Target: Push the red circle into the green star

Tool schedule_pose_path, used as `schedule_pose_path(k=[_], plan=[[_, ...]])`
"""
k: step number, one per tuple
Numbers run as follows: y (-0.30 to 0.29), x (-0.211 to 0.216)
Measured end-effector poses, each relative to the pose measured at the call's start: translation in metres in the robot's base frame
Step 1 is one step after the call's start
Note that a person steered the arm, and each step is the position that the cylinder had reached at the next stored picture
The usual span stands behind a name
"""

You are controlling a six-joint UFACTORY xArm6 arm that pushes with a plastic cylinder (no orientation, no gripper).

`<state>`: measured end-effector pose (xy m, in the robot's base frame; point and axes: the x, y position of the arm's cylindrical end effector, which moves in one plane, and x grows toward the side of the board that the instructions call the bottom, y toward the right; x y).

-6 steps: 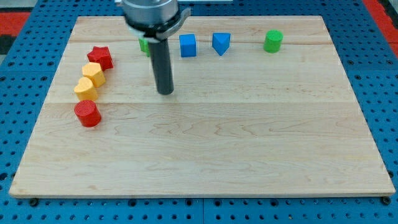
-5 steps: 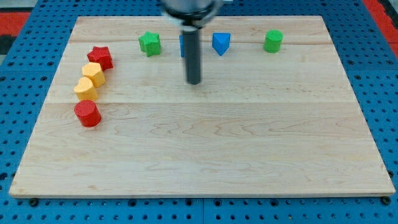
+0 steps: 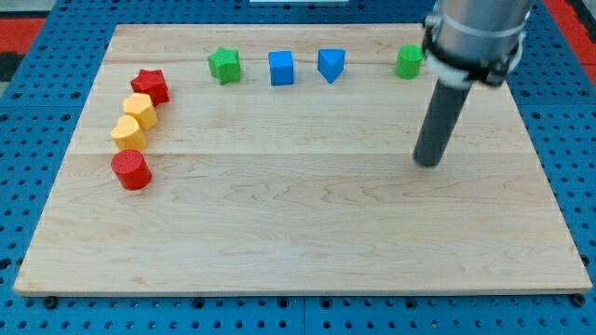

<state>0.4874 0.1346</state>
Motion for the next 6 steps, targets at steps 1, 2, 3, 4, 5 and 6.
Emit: schedule_pose_path(k=[1,2,3,4,5,6], plan=[[-0.064,0.066],[-0.181,0.077],[-0.290,0.075],[-0.371,0.042],[-0.388,0.012],[-0.337,-0.017]])
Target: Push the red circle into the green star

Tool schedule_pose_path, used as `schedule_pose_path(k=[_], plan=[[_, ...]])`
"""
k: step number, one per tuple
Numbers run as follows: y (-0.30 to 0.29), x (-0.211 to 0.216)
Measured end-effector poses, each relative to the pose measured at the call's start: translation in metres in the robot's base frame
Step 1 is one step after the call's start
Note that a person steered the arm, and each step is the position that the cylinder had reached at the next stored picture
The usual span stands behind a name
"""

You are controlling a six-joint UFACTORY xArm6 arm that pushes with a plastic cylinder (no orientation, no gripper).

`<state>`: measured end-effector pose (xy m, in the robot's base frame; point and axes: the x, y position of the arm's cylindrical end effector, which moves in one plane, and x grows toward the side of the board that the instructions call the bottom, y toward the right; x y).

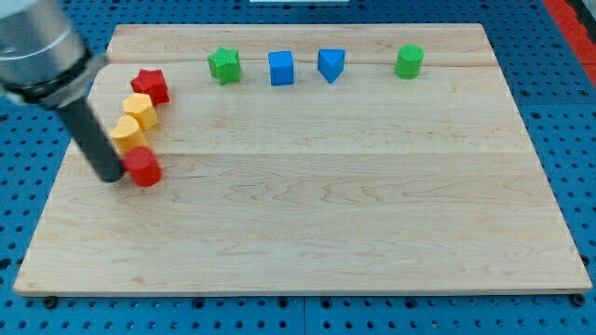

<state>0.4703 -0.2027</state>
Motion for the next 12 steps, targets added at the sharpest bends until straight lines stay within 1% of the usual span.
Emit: schedule_pose_path(k=[1,2,3,4,5,6,7,8,9,10,11,12], plan=[[0.046,-0.007],[0.045,0.046],[0.078,0.037],[0.065,0.009],[0.062,-0.007],[0.072,-0.027],[0.091,-0.057],[0.140,-0.071],[0.190,-0.071],[0.175,-0.071],[0.132,-0.071],[0.116,-0.085]])
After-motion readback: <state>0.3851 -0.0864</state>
